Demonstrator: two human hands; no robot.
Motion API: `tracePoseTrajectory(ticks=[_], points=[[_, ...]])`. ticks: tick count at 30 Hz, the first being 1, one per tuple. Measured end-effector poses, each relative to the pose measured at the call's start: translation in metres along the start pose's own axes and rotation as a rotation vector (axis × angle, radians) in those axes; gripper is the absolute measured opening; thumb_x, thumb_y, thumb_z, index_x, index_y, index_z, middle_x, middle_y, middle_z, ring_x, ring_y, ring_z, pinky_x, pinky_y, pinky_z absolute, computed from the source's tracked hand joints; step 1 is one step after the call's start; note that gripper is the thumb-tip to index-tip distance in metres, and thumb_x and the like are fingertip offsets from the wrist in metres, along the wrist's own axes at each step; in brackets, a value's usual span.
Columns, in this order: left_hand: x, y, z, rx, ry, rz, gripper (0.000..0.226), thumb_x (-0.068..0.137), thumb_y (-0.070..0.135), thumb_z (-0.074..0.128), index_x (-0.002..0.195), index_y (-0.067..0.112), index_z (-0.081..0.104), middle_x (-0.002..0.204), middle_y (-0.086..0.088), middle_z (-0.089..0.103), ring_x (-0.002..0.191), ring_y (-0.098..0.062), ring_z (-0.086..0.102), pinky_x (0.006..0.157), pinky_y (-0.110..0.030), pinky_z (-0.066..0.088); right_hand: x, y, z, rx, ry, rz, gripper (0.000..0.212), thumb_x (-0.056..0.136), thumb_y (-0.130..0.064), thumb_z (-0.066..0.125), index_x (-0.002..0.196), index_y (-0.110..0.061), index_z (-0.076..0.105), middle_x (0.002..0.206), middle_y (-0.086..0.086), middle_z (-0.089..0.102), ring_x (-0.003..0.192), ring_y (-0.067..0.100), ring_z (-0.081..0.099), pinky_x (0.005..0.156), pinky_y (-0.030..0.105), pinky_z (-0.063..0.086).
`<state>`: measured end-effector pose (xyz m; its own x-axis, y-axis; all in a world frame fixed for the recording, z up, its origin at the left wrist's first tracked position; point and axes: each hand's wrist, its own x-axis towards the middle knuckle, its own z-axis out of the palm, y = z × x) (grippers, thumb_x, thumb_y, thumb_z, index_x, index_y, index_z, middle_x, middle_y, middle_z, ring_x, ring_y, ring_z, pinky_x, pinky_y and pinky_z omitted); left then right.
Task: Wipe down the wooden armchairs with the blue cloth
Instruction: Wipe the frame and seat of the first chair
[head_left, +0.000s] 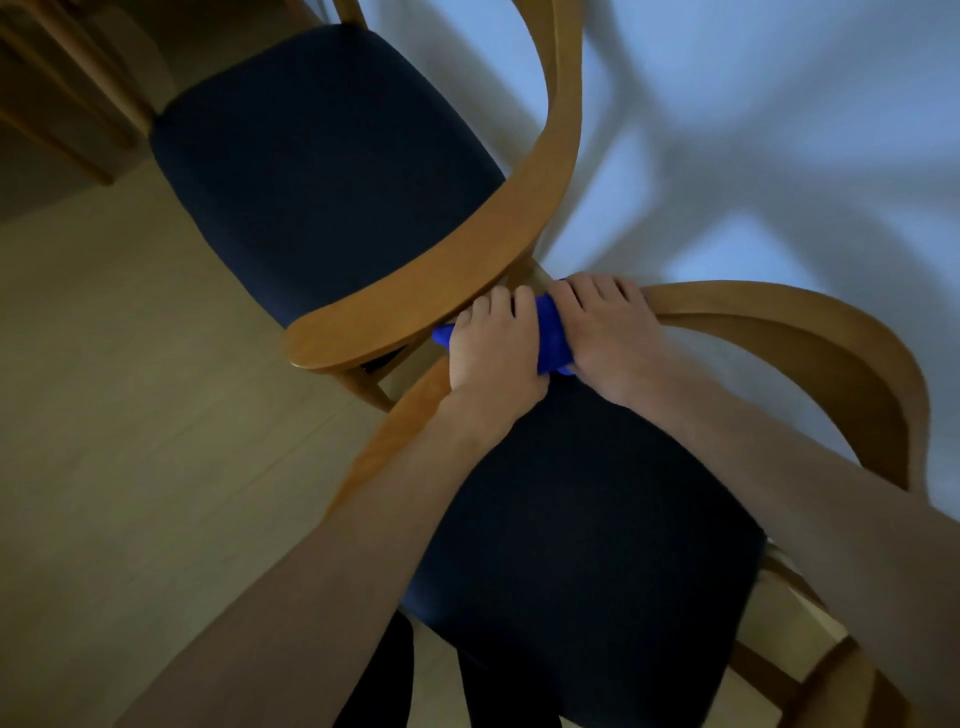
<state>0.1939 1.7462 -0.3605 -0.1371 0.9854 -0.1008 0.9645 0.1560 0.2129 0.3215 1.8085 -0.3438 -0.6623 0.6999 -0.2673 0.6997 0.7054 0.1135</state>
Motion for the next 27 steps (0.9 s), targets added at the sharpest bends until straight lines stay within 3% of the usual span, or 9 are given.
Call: tracePoseTrajectory(ticks=[6,10,15,18,23,27], points=[[-0.042,-0.035,-0.002,-0.103,0.016,-0.096,0.074,0.065,0.053,0.074,0.119,0.014,0.043,0.112,-0.003,0.054,0.1,-0.021,0.055,0.084,-0.034,0.047,0.006,-0.042,-0.009,-0.049,-0.082,-0.166,0.089,0.073,-0.037,0.078,0.143,-0.01,0.03,0.143,0.013,0.041,0.132,0.033,0.038,0.113,0.05,0.027],[-0.09,-0.063,-0.002,-0.136,-0.007,-0.193,0.085,0.062,0.059,0.074,0.126,0.014,0.039,0.116,-0.002,0.052,0.103,-0.018,0.054,0.083,-0.033,0.052,-0.001,-0.092,-0.017,-0.112,-0.098,-0.279,0.089,0.077,-0.031,0.075,0.147,-0.008,0.026,0.15,0.016,0.033,0.14,0.036,0.028,0.118,0.056,0.015],[-0.171,-0.089,-0.003,-0.176,-0.018,-0.36,0.082,0.061,0.062,0.074,0.119,0.014,0.042,0.103,0.002,0.054,0.089,-0.014,0.057,0.066,-0.028,0.053,-0.028,-0.157,-0.022,-0.134,-0.047,-0.492,0.065,0.09,-0.019,0.052,0.148,-0.005,0.026,0.152,0.017,0.033,0.143,0.039,0.026,0.117,0.061,0.014],[-0.219,-0.098,-0.002,-0.225,-0.019,-0.441,0.074,0.06,0.056,0.077,0.111,0.011,0.047,0.094,0.001,0.055,0.081,-0.013,0.058,0.059,-0.024,0.049,-0.049,-0.195,-0.022,-0.166,-0.034,-0.588,0.06,0.095,-0.019,0.048,0.149,-0.004,0.026,0.151,0.017,0.036,0.142,0.04,0.029,0.117,0.062,0.017],[-0.275,-0.107,0.003,-0.299,-0.09,-0.531,0.073,0.067,0.054,0.077,0.116,0.008,0.049,0.096,0.001,0.056,0.081,-0.01,0.059,0.06,-0.017,0.047,-0.076,-0.238,-0.021,-0.171,-0.063,-0.685,0.056,0.095,-0.012,0.01,0.149,-0.003,0.025,0.15,0.018,0.034,0.143,0.042,0.024,0.117,0.063,0.011],[-0.298,-0.109,-0.001,-0.395,-0.119,-0.581,0.064,0.07,0.037,0.083,0.116,0.008,0.05,0.091,0.001,0.061,0.072,-0.012,0.063,0.056,-0.017,0.042,-0.087,-0.253,-0.014,-0.196,-0.013,-0.75,0.048,0.098,-0.013,0.032,0.145,-0.005,0.031,0.144,0.016,0.042,0.14,0.04,0.032,0.116,0.063,0.016]])
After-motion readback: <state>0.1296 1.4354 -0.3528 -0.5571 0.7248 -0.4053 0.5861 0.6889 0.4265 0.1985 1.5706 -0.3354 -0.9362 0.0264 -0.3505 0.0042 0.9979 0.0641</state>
